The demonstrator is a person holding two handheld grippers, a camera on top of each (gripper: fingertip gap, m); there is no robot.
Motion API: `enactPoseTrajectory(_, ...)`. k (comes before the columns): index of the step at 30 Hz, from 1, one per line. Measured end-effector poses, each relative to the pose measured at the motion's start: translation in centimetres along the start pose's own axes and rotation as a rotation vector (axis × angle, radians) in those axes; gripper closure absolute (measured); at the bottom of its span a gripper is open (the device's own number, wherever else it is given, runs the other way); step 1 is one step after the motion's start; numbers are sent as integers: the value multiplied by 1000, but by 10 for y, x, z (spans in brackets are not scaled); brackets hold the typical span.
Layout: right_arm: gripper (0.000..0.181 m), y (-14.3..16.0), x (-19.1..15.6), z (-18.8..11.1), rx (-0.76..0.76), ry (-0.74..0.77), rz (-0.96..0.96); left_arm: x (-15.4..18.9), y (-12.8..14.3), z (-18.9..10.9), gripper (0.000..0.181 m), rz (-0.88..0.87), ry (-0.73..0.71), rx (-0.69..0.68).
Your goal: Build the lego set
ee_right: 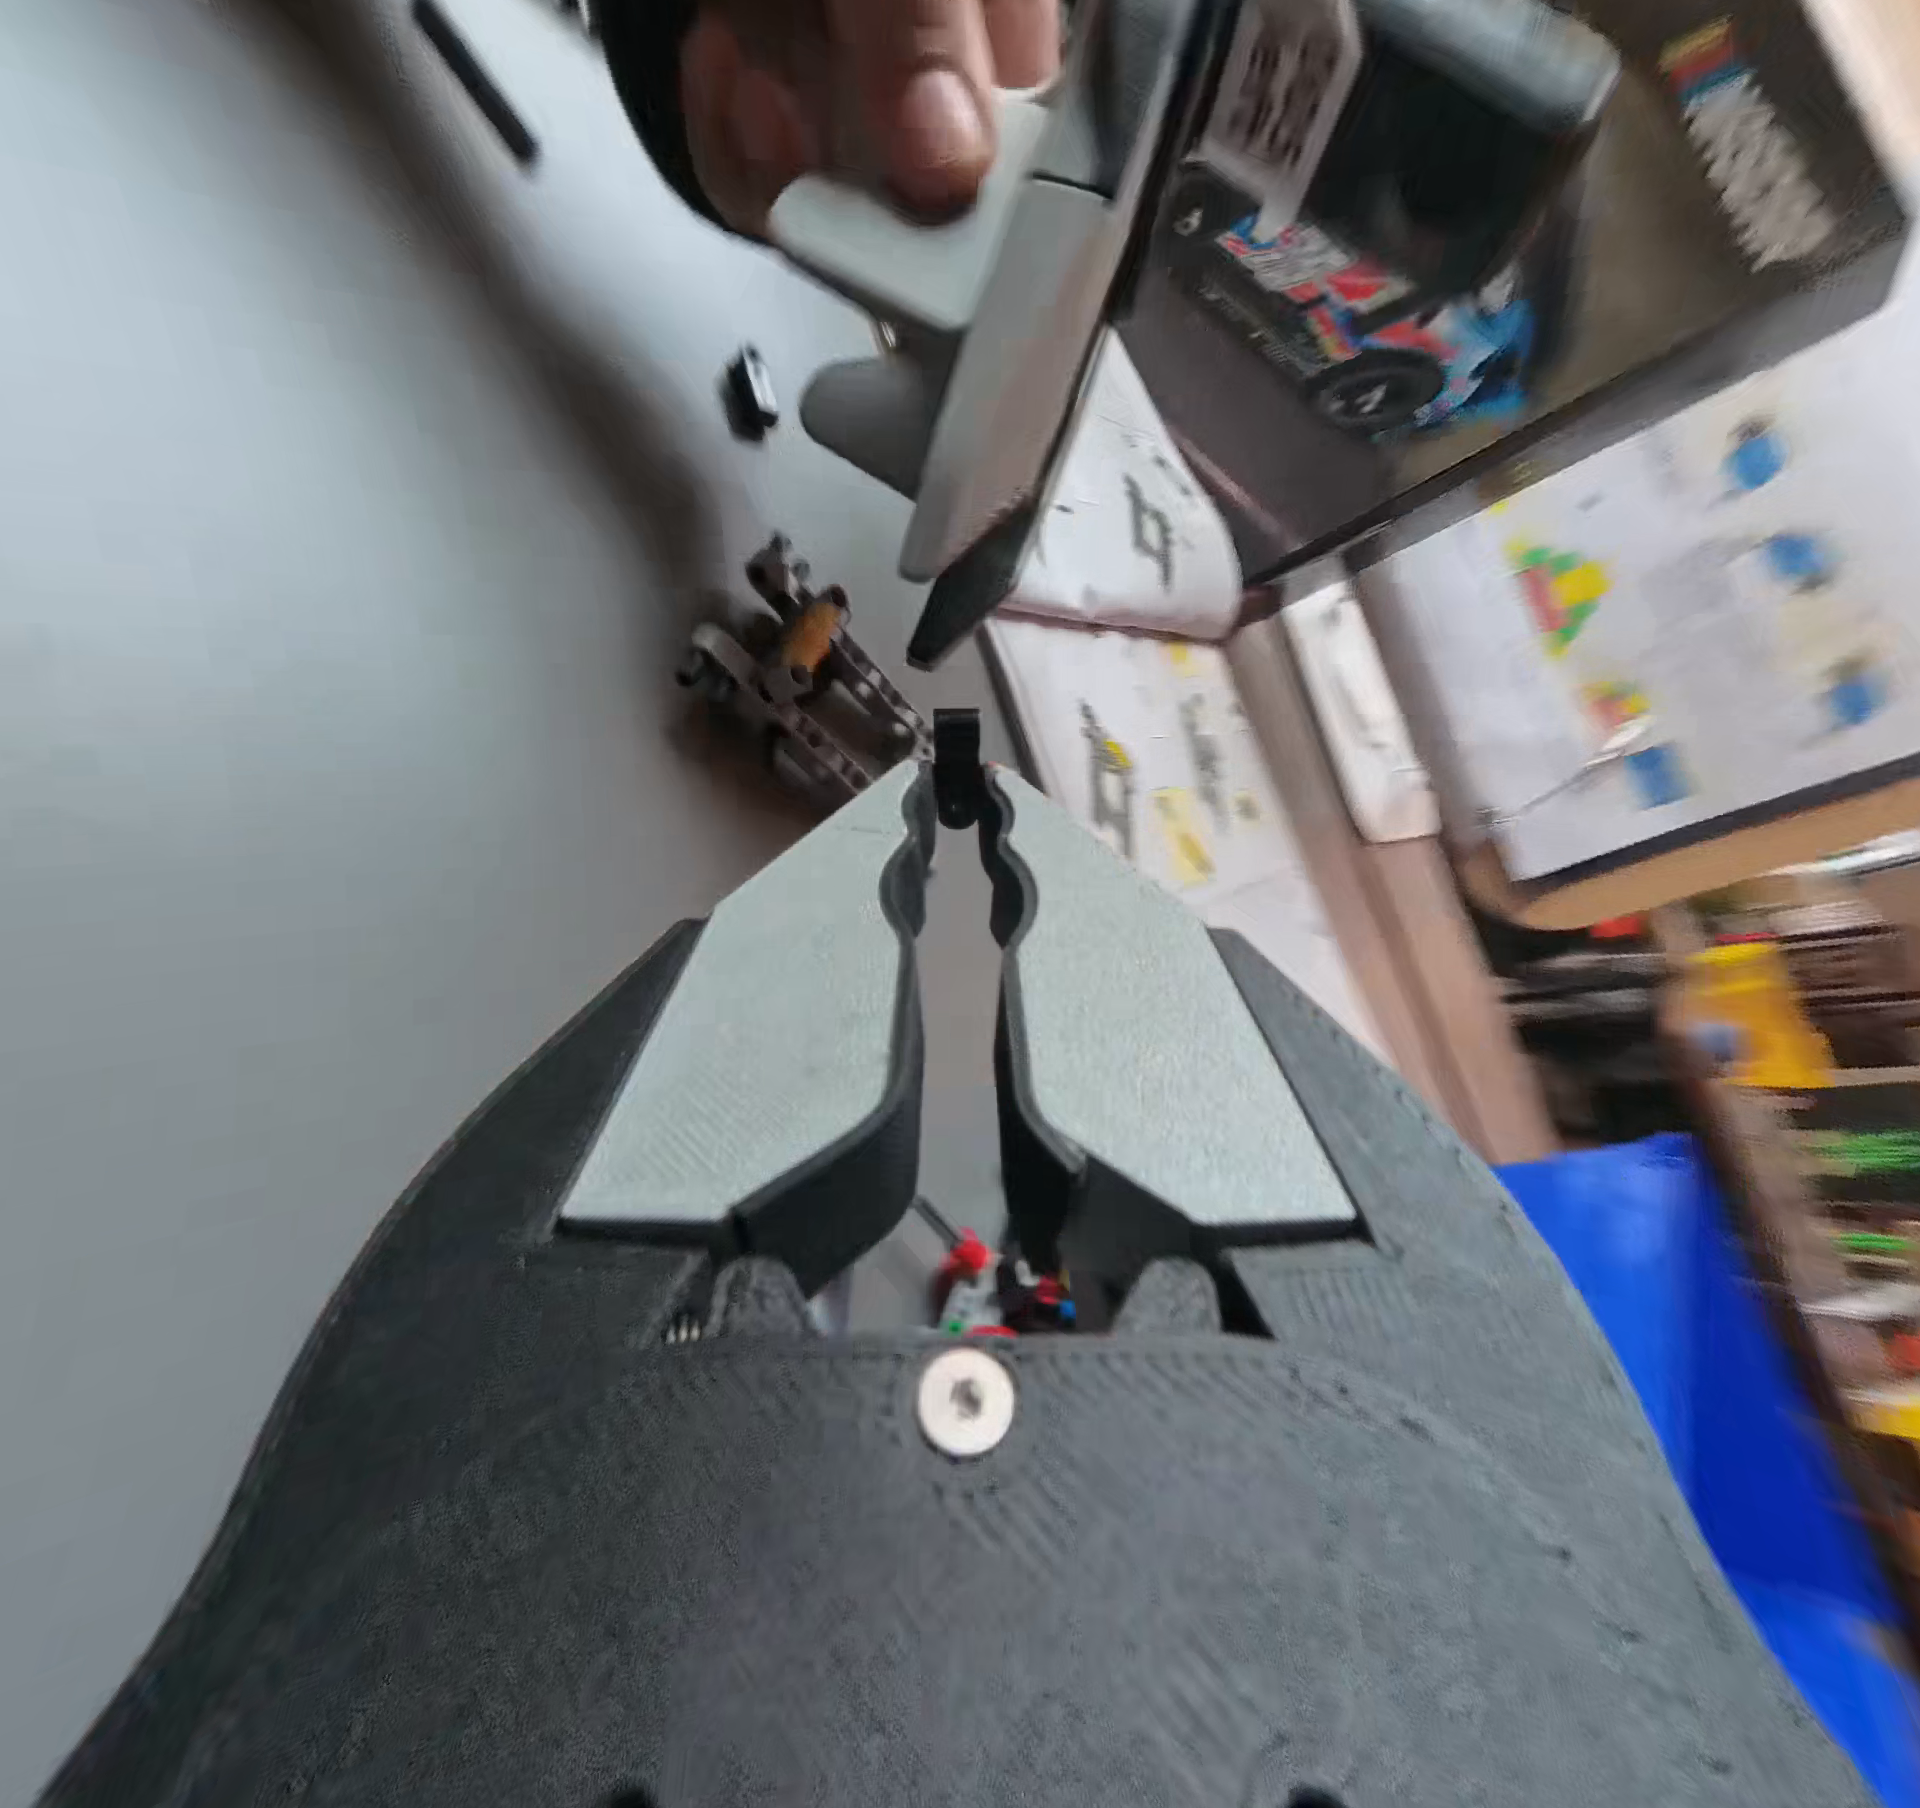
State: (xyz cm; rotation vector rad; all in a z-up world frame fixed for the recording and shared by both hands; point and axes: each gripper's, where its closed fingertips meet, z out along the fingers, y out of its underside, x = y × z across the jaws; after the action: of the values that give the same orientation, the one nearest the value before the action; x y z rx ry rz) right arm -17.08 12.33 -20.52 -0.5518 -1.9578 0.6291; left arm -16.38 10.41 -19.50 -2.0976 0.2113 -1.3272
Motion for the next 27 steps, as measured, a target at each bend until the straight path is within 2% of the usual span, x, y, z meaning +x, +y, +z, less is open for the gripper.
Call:
enactPoseTrajectory(4, 177, -13, 0, -6, 111, -190, 337, -4, 4, 8, 155, 364, -226, -90)
enactPoseTrajectory(8, 177, -17, -5, -9, 156, -328, 494, -5, 2, 13, 157, 528, -299, -78)
enactPoseTrajectory(12, 177, -12, -17, -6, 127, -391, 507, 1, 0, 11, 163, 558, -277, -64)
enactPoseTrajectory(17, 177, -14, -26, -1, 126, -417, 501, 10, 5, 15, 169, 506, -185, -71)
enactPoseTrajectory(27, 177, -8, -20, -1, 132, -393, 533, -3, 10, 14, 169, 500, -241, -113)
